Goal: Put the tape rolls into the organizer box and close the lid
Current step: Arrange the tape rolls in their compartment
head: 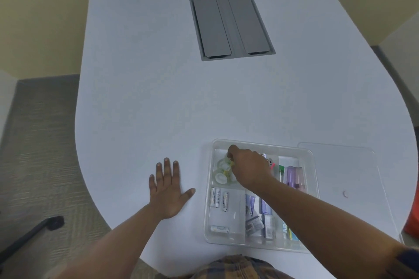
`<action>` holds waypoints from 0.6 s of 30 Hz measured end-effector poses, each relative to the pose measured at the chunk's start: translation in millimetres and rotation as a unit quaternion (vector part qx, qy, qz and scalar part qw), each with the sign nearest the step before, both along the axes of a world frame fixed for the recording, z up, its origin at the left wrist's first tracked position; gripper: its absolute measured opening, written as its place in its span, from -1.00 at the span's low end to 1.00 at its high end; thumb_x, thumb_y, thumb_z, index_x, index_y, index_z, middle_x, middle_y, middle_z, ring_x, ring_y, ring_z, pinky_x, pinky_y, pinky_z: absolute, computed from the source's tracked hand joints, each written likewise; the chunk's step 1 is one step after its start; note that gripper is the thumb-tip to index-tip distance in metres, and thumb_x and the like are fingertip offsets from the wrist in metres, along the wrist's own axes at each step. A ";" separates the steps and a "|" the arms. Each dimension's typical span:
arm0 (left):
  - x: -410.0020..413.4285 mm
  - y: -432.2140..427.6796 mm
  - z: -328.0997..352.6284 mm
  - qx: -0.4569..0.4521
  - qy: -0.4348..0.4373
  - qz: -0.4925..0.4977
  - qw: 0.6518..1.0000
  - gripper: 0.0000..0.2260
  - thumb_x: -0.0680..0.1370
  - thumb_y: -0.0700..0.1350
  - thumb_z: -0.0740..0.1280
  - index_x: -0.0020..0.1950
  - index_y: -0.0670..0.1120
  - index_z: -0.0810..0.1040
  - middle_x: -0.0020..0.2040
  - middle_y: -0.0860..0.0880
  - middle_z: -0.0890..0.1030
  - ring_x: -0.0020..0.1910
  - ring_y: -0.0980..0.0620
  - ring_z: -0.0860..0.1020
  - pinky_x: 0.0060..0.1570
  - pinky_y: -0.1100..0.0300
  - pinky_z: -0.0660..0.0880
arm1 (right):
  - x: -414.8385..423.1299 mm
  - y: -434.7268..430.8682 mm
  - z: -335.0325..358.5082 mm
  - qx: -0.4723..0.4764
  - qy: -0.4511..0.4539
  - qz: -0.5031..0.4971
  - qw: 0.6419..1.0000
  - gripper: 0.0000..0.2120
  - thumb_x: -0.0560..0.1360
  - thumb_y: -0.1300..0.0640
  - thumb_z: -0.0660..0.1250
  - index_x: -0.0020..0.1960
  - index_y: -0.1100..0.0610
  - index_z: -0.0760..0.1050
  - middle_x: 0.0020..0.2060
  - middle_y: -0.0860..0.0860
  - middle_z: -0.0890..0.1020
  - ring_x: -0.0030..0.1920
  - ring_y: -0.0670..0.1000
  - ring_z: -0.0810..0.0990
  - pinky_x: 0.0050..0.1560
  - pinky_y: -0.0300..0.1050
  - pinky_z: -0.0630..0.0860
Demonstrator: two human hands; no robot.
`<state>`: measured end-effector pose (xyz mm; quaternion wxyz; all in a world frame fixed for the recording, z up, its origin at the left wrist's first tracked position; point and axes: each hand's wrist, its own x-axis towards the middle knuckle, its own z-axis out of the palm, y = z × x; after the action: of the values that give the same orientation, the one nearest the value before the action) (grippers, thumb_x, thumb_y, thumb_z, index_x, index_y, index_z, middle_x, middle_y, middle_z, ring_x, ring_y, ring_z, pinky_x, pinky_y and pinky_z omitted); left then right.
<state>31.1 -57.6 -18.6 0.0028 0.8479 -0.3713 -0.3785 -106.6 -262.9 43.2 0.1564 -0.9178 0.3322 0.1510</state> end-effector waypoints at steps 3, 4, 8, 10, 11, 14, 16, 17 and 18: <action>-0.1 -0.3 0.2 0.003 0.002 -0.001 1.000 -0.14 0.52 0.37 0.03 0.40 -0.03 -0.52 0.38 -0.02 -0.59 0.35 -0.06 -0.58 0.41 -0.15 -0.39 | 0.4 -1.5 -2.4 0.013 -0.020 0.023 0.999 -0.77 0.46 0.25 0.27 0.06 0.02 0.34 -0.19 0.06 0.58 -0.27 0.15 0.49 -0.29 -0.08 0.40; 0.0 -0.2 0.0 0.003 0.002 0.000 1.000 -0.14 0.52 0.37 0.03 0.39 -0.03 -0.53 0.38 -0.02 -0.59 0.35 -0.07 -0.58 0.41 -0.15 -0.39 | -0.3 -1.4 -3.4 0.014 -0.023 0.037 0.999 -0.77 0.46 0.24 0.27 0.03 0.01 0.33 -0.23 0.06 0.56 -0.28 0.14 0.49 -0.32 -0.08 0.38; 0.4 -0.3 -2.0 0.009 0.003 -0.003 1.000 -0.14 0.52 0.37 0.02 0.38 -0.03 -0.55 0.37 -0.03 -0.61 0.34 -0.07 -0.60 0.39 -0.14 -0.41 | -4.8 -0.8 -8.1 0.014 -0.022 0.078 0.997 -0.72 0.44 0.25 0.29 0.00 -0.04 0.29 -0.31 -0.01 0.48 -0.30 0.13 0.48 -0.37 -0.10 0.27; 0.9 -0.1 -3.1 0.008 0.003 -0.003 1.000 -0.14 0.51 0.38 0.02 0.38 -0.02 -0.56 0.37 -0.02 -0.62 0.33 -0.07 -0.61 0.39 -0.14 -0.41 | -6.4 -2.5 -10.7 0.020 -0.023 0.092 0.995 -0.70 0.43 0.25 0.30 0.05 -0.04 0.31 -0.23 0.02 0.56 -0.24 0.15 0.54 -0.33 -0.09 0.30; 1.1 0.1 -3.6 0.007 0.005 -0.003 1.000 -0.14 0.51 0.38 0.02 0.37 -0.01 -0.56 0.37 -0.02 -0.62 0.33 -0.07 -0.61 0.39 -0.14 -0.41 | -6.8 -3.1 -11.9 0.022 -0.026 0.100 0.994 -0.68 0.43 0.25 0.30 0.07 -0.04 0.31 -0.18 0.02 0.60 -0.20 0.15 0.57 -0.32 -0.09 0.31; 1.0 1.0 -5.7 0.006 0.005 -0.003 1.000 -0.14 0.51 0.38 0.01 0.37 0.00 -0.57 0.37 -0.01 -0.62 0.33 -0.06 -0.62 0.39 -0.14 -0.41 | -6.8 -2.9 -13.6 0.017 -0.024 0.122 0.992 -0.65 0.43 0.28 0.30 0.11 -0.02 0.32 -0.14 0.05 0.64 -0.19 0.17 0.60 -0.32 -0.09 0.36; 1.5 1.3 -6.5 0.006 0.006 -0.003 1.000 -0.14 0.50 0.39 0.01 0.36 0.01 -0.58 0.37 -0.01 -0.63 0.33 -0.06 -0.62 0.39 -0.14 -0.42 | -6.1 -1.7 -14.0 0.006 -0.019 0.148 0.989 -0.62 0.42 0.31 0.30 0.13 -0.01 0.32 -0.18 0.06 0.64 -0.24 0.18 0.59 -0.34 -0.09 0.40; 1.8 1.4 -7.0 0.005 0.007 -0.003 1.000 -0.14 0.50 0.39 0.00 0.36 0.01 -0.58 0.36 0.00 -0.63 0.33 -0.06 -0.62 0.39 -0.14 -0.42 | -5.7 -0.9 -13.9 -0.004 -0.020 0.165 0.986 -0.60 0.40 0.33 0.30 0.13 0.00 0.32 -0.22 0.06 0.63 -0.27 0.18 0.59 -0.36 -0.10 0.38; 1.9 1.5 -7.5 0.004 0.007 -0.004 1.000 -0.14 0.50 0.40 0.00 0.36 0.01 -0.59 0.36 0.00 -0.64 0.32 -0.05 -0.63 0.38 -0.13 -0.43 | -5.5 0.0 -13.6 -0.015 -0.022 0.182 0.983 -0.59 0.39 0.35 0.29 0.14 0.01 0.33 -0.24 0.06 0.63 -0.30 0.18 0.58 -0.38 -0.12 0.33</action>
<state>33.1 -56.1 -26.1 0.0003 0.8435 -0.3732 -0.3863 -112.1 -262.9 29.6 0.1198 -0.9682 0.1587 0.1516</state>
